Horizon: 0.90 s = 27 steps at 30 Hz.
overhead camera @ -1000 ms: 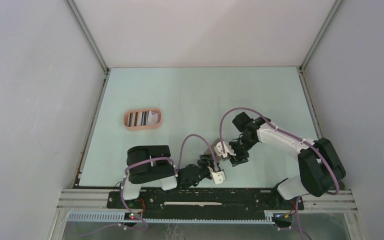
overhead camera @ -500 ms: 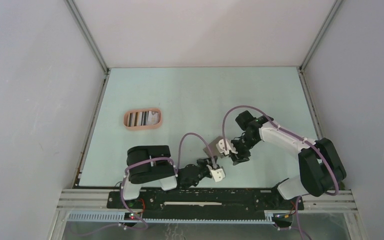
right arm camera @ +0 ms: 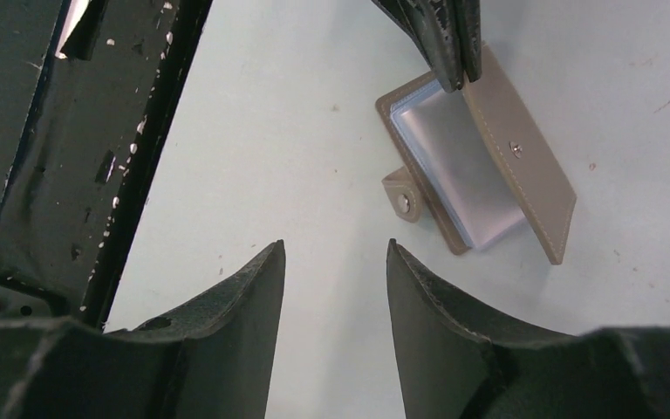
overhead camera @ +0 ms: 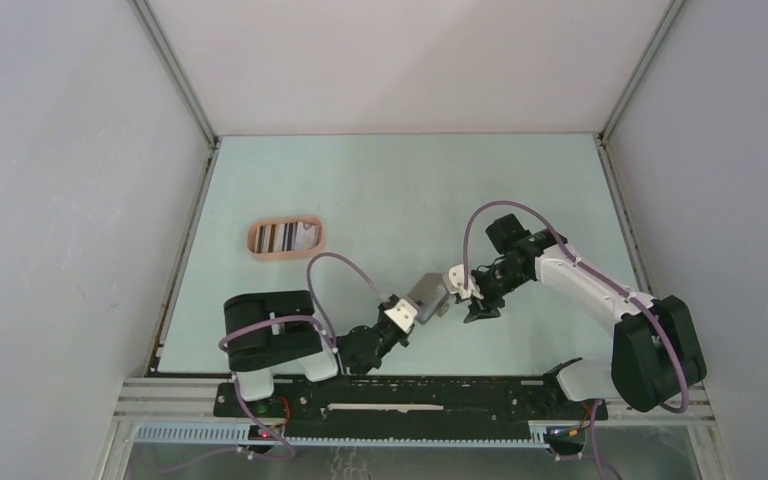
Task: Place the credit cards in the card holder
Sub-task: Open the card holder at the center of the board.
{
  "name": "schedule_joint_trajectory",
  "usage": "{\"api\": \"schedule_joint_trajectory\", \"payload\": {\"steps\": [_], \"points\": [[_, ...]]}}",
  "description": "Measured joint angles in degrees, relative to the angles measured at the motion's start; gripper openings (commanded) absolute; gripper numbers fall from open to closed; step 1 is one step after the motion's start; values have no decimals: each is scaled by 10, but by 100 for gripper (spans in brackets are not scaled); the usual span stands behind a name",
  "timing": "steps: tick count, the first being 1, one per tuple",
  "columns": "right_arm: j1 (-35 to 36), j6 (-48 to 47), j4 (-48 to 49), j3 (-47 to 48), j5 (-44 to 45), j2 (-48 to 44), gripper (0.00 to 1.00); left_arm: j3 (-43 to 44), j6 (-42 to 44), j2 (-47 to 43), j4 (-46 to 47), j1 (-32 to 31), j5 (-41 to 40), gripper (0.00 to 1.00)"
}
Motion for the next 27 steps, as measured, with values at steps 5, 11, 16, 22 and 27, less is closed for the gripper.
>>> {"api": "schedule_joint_trajectory", "payload": {"steps": [5,11,16,22,27], "points": [[24,8,33,0,1,3,55,-30,-115,-25,9,16,-5,0],[68,13,87,0,31,30,56,-69,-245,-56,18,39,-5,0],[103,22,126,0,60,44,56,-89,-321,-72,21,53,-4,0],[119,24,150,0,85,76,53,-102,-385,-83,22,67,1,0],[133,25,152,1,103,101,43,-113,-429,-90,24,81,2,0]]}}
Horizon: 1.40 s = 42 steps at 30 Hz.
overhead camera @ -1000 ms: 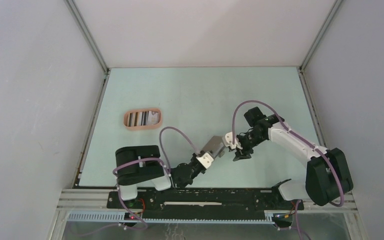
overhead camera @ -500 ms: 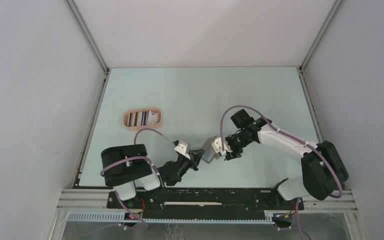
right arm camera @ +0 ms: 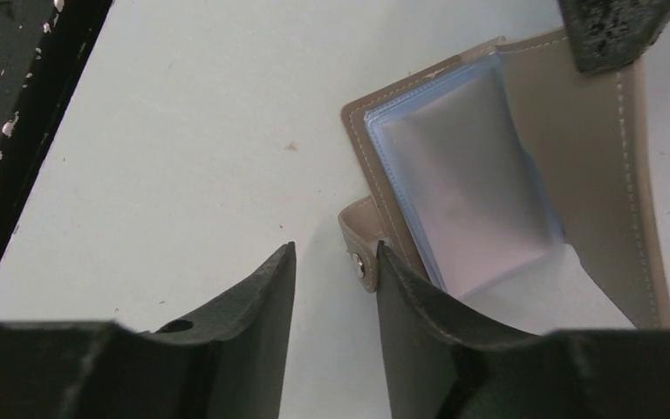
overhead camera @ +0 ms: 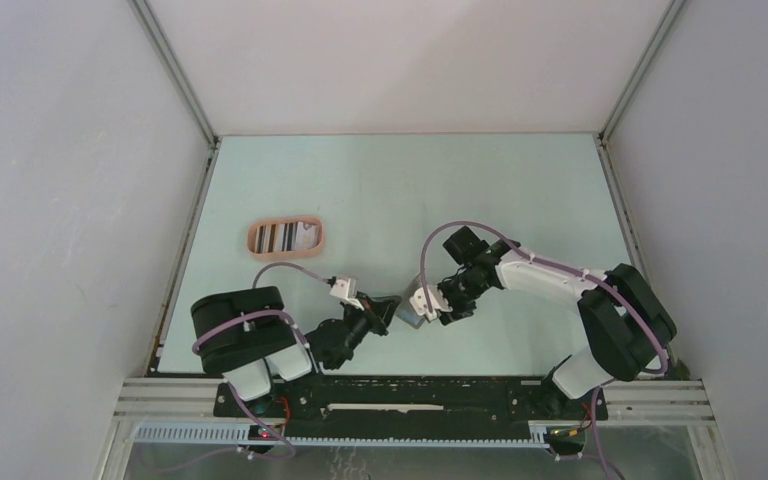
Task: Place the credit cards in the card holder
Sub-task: Open the card holder at the center of the board.
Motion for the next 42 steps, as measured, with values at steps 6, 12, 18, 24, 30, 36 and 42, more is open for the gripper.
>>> {"api": "schedule_joint_trajectory", "payload": {"steps": [6,12,18,24,30,36,42], "points": [[7,5,0,0,14,4,14,-14,-50,-4,1,15,3,0],[4,12,-3,0,23,3,0,-31,-117,-8,3,38,5,0],[-15,8,2,-12,44,-24,0,-48,-176,-6,4,60,3,0],[-56,-9,1,-46,56,-71,0,-56,-199,17,1,68,9,0],[-79,-21,8,-67,82,-57,1,-56,-215,64,1,70,28,0],[-83,-18,15,-71,92,-42,20,-56,-219,75,1,70,50,0],[-90,-4,-1,-68,78,-50,41,-56,-208,69,0,71,73,0]]}}
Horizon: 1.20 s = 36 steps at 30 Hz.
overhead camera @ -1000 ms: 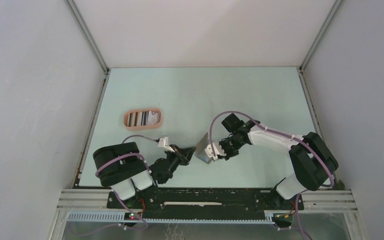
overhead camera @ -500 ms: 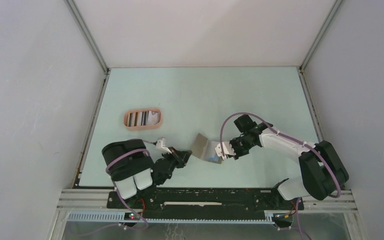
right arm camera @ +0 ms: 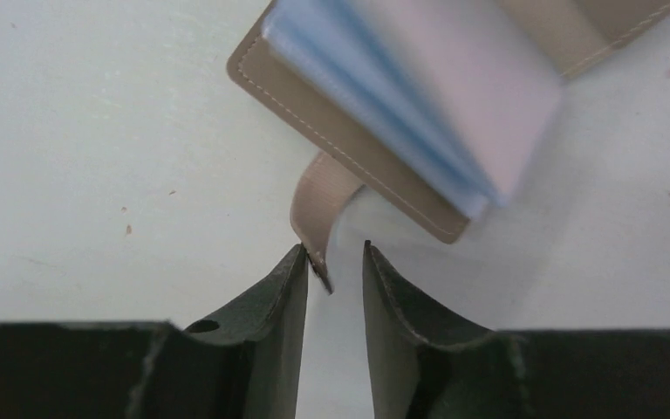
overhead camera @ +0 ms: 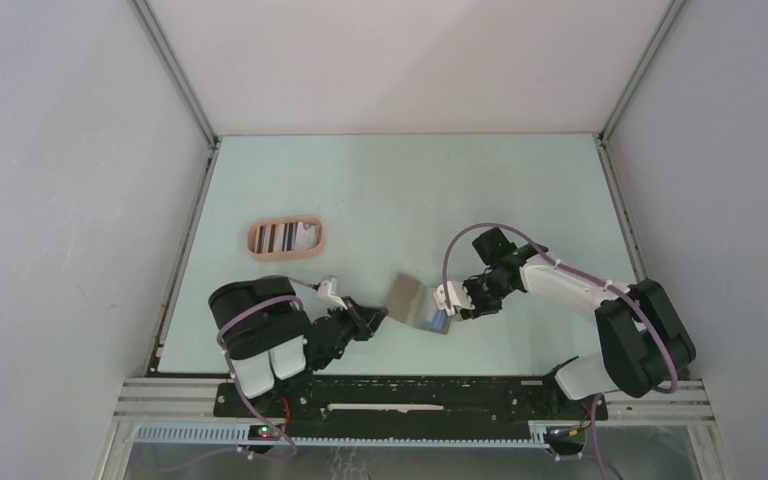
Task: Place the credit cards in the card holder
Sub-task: Open the card holder at the center of the board.
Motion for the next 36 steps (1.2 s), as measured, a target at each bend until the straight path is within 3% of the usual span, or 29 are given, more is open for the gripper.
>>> {"api": "schedule_joint_trajectory", "payload": {"steps": [6,14,17,22,27,36], "points": [[-30,12,-39,23,-61,-71,54,5,11,-10,0,0,31,0],[-24,33,-53,36,-141,-160,52,10,19,-16,-1,-1,47,0],[5,52,-46,36,-148,-153,47,11,19,-17,-1,-2,47,0],[66,71,-22,35,-123,-93,50,19,19,-17,-2,-7,52,0],[99,80,-2,28,-87,-63,71,20,19,-17,-2,-8,54,0],[118,76,14,11,-56,-56,73,20,19,-17,-2,-9,54,0]]}}
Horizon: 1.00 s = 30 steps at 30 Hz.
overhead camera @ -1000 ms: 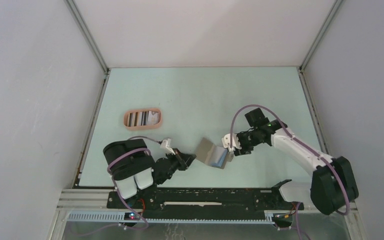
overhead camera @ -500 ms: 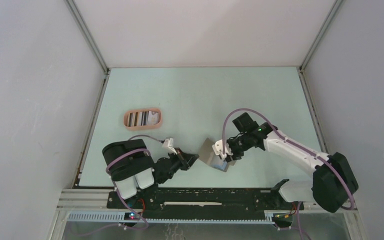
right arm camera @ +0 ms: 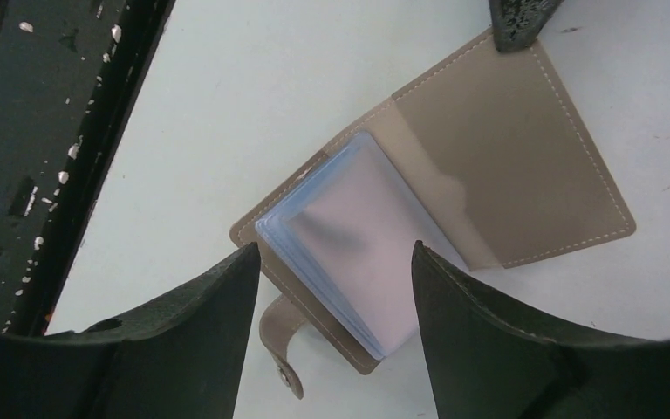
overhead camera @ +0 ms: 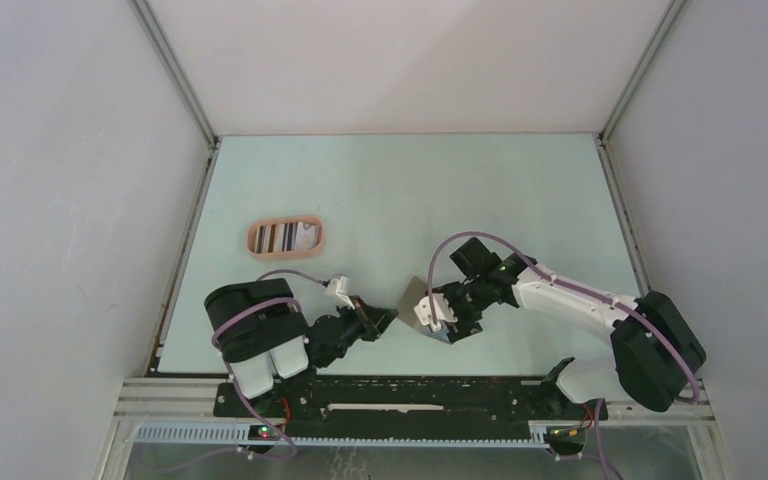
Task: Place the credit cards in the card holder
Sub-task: Open the card holder at the center of the board.
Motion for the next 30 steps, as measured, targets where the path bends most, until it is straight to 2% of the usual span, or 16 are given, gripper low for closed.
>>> {"api": "schedule_joint_trajectory", "payload": {"steps": [6,18,30], "points": [[19,9,28,-1,37,24,69,0,0,0,0,0,0,0],[20,60,98,-4,82,10,62,0,0,0,0,0,0,0],[47,170,230,-13,166,37,60,0,-1,0,0,0,3,0]]}}
